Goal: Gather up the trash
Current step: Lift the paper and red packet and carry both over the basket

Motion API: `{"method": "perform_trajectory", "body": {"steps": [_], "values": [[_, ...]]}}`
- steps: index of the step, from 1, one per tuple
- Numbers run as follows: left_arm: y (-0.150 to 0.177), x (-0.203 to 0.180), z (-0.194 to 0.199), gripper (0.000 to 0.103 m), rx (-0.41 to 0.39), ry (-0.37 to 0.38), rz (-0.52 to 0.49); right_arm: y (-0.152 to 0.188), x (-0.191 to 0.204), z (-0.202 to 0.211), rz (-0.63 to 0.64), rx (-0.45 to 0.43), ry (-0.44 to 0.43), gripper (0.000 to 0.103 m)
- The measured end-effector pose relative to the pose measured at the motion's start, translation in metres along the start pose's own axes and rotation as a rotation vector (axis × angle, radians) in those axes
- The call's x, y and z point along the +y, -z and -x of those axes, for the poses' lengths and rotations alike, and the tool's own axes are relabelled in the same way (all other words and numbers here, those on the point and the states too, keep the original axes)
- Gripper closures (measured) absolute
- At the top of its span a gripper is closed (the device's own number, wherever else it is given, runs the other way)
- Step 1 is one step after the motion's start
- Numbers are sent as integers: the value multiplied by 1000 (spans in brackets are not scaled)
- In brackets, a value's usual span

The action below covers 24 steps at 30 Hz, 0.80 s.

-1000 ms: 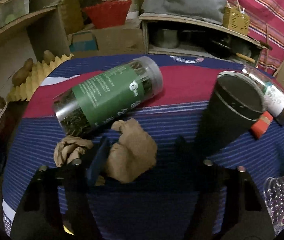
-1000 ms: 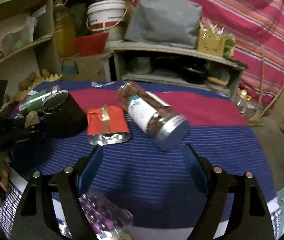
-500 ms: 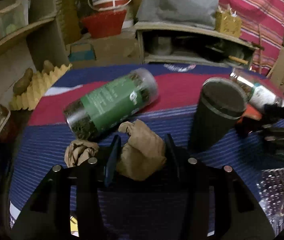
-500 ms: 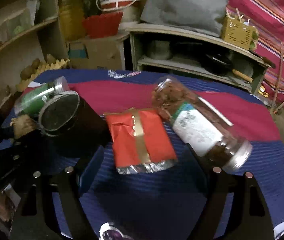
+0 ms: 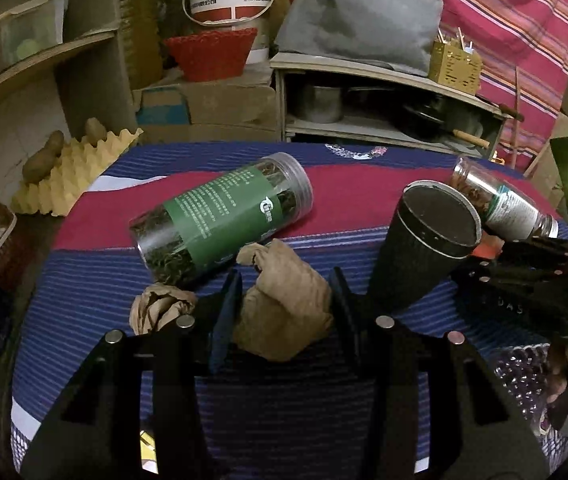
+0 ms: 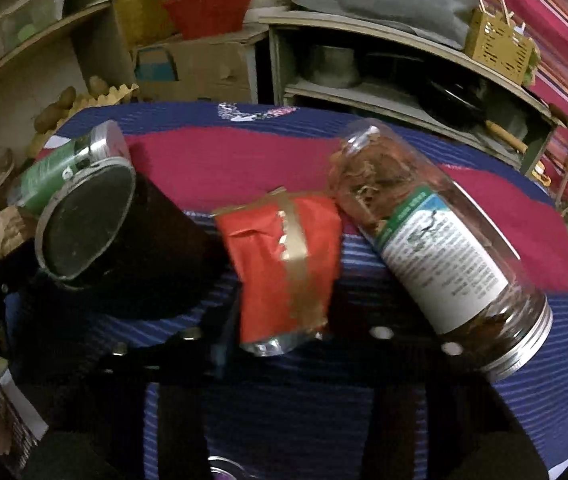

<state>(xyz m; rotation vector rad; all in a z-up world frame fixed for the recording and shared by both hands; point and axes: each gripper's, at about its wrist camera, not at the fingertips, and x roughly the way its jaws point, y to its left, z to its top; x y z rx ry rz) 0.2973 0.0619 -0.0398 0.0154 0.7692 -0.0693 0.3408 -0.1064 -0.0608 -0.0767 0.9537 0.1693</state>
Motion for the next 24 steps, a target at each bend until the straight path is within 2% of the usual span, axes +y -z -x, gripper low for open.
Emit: {"method": "perform_trajectory", "body": {"steps": [1,3,10,11,13,18,24], "values": [[0,-1,1,59,-1,1,0,1,-1,1,-2,-2,-6,76],[1,-3,2,59,-3,3,-5,6,-5,7,-15,-10,-29,91],[6,-42,19,59,-27,18,-99,44,-44,66,-67,-113,-61,97],[6,-49,22,59,-33,23,-113,51,-53,81,-76,-133,-60,102],[8,-68,32,59,-53,48,-145,61,-68,104,-86,-163,-54,102],[12,-133,69,59,-127,129,-231,96,-116,166,-111,-247,28,102],[19,-209,100,59,-163,274,-263,145,-186,218,-210,-303,121,102]]}}
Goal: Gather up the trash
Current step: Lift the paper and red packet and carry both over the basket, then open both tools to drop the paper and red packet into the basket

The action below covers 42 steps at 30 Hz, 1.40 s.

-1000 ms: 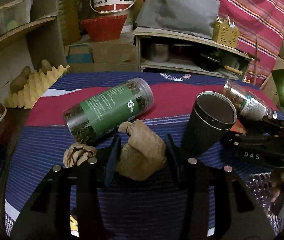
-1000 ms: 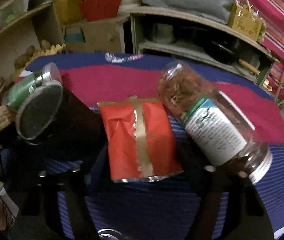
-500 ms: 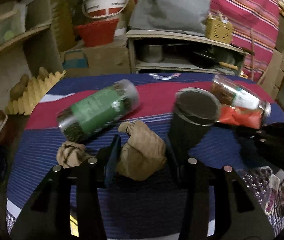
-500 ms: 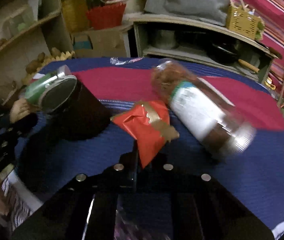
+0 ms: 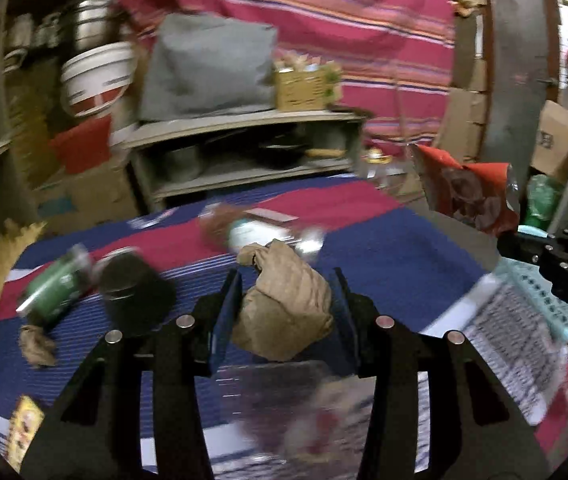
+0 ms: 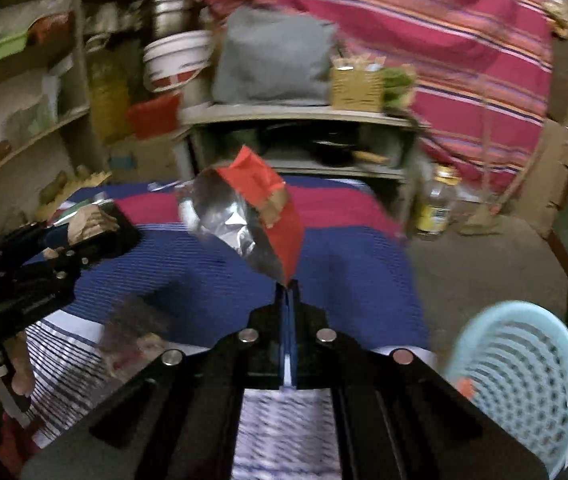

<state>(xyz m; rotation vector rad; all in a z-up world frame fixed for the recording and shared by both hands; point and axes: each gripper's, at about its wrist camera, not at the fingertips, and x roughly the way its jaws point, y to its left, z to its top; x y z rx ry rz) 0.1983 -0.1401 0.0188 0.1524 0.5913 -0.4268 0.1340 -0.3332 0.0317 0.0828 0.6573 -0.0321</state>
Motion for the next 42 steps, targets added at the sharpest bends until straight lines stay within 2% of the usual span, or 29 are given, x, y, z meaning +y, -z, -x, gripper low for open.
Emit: {"method": "perform_trajectory", "body": {"steps": [11,17,23,29,30,34,38,42], "values": [[-19,-162,-26,59,-12,184,-94,45,-136,60,-193,-30,184,102],[-21,-229,-38,59,2,267,-160,67,-168,69,-231,-19,245,102],[-22,-271,-49,58,23,314,-206,77,-186,72,-274,-19,256,102],[-23,-281,-54,53,45,353,-209,88,-197,78,-298,-15,266,102],[-23,-282,-55,51,52,361,-208,90,-197,79,-299,-13,266,102],[-21,-280,-55,29,52,347,-206,93,-199,77,-304,-2,265,102],[-22,-270,-53,26,53,331,-194,96,-195,71,-304,13,258,102],[-24,-243,-43,14,16,275,-162,98,-191,63,-308,35,243,102]]}}
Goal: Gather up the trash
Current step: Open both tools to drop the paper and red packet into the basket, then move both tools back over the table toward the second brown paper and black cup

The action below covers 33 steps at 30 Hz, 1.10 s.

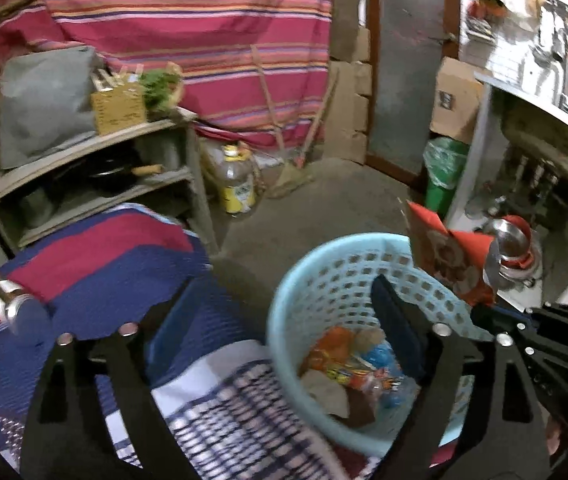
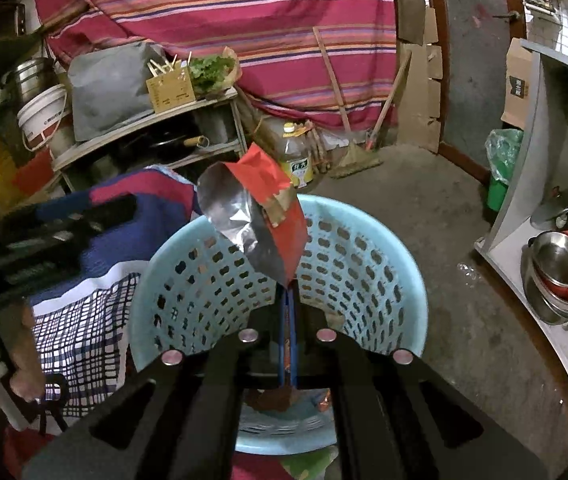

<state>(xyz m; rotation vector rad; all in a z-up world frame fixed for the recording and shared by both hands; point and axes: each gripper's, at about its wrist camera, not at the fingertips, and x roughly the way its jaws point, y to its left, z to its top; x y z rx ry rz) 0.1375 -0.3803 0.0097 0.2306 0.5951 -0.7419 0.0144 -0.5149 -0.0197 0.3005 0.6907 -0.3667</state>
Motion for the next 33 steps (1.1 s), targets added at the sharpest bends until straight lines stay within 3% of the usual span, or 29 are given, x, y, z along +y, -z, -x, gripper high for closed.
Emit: {"method": "perform_trajectory", "body": {"steps": [3,10,11,12,14,18,22,25,28,33], "values": [[4,22,14,10,-14,-37,31,1,7,-7,-11,12,-10,101],[27,83,58,6,-29,-208,35,10,29,-29,-12,57,24,97],[29,91,63,6,-25,-225,36,13,32,-33,-11,67,31,89],[37,107,72,6,-17,-259,42,14,33,-35,-9,71,38,69],[48,133,88,6,-8,-293,53,21,38,-36,-5,59,76,46],[69,186,119,6,1,-398,69,22,55,-27,31,27,123,46],[85,241,149,6,7,-485,117,8,95,0,102,-89,118,33],[99,287,170,6,9,-558,167,-5,136,13,159,-147,68,32],[116,336,186,6,30,-625,239,-11,177,19,209,-191,4,23],[143,393,207,6,54,-686,325,-14,237,10,250,-181,-97,23]]}}
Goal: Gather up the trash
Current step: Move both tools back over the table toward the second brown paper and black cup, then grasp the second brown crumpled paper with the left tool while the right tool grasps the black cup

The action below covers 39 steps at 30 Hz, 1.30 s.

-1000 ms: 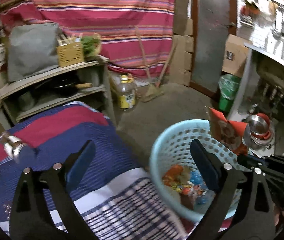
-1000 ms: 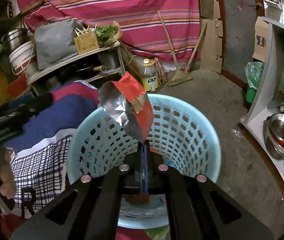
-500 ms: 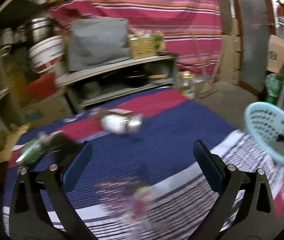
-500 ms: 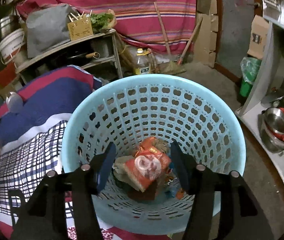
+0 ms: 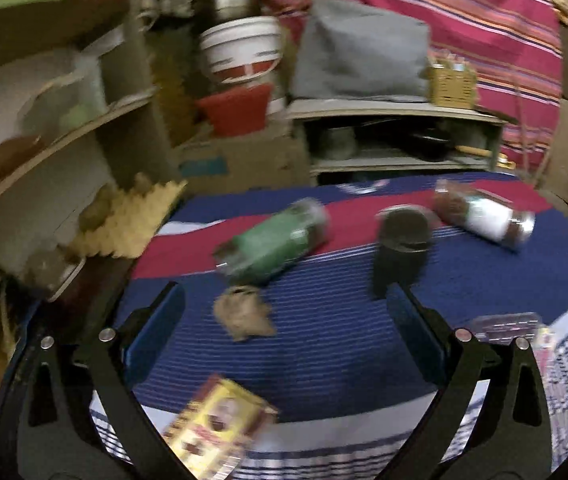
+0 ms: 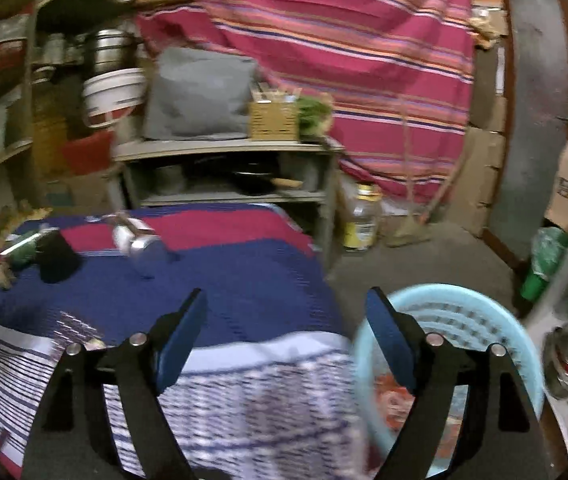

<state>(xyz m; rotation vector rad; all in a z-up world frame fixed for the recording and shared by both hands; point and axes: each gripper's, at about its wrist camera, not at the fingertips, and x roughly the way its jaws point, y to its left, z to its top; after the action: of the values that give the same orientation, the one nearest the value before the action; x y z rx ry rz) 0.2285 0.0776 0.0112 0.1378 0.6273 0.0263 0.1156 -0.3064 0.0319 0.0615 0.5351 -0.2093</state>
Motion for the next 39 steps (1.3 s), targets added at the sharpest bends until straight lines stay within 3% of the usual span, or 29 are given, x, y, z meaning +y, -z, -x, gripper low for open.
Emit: {"method": "perform_trajectory", "body": {"steps": [9,20,27,28,31,33,39], "values": [[13,41,-53,6,101,-6,83,-13,104,-50,28,56,-151,23],[5,43,-103,6,233,22,115,-14,180,-107,62,168,-212,23],[11,39,-127,47,355,90,97,-8,212,-123,94,210,-234,23],[12,39,-127,52,358,93,100,-7,216,-123,98,215,-237,23],[12,45,-122,53,333,108,119,-6,228,-125,106,227,-255,21],[12,48,-115,53,312,93,109,-5,239,-126,110,235,-287,11],[22,69,-83,53,227,44,155,-2,270,-135,147,254,-311,11]]}}
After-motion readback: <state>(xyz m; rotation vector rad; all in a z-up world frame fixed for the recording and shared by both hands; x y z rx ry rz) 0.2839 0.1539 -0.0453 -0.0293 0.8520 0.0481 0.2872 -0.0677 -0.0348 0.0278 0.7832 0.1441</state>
